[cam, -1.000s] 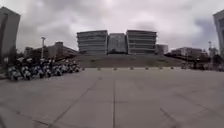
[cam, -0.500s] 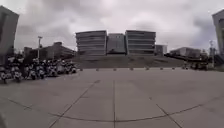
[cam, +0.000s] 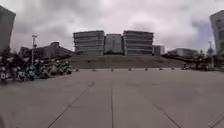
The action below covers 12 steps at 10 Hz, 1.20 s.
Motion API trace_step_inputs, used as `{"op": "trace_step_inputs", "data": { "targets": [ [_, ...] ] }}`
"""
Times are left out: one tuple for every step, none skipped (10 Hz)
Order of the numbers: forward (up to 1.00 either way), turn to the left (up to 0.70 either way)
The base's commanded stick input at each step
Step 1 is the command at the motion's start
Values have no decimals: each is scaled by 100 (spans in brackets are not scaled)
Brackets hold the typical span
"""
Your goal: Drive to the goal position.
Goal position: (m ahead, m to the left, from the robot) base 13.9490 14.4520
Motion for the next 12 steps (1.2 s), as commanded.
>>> {"op": "trace_step_inputs", "data": {
  "targets": [
    [100,0],
    [100,0],
    [100,0],
    [100,0],
    [100,0],
    [100,0],
    [100,0],
    [100,0],
    [100,0],
    [100,0],
    [100,0],
    [100,0]
  ]
}}
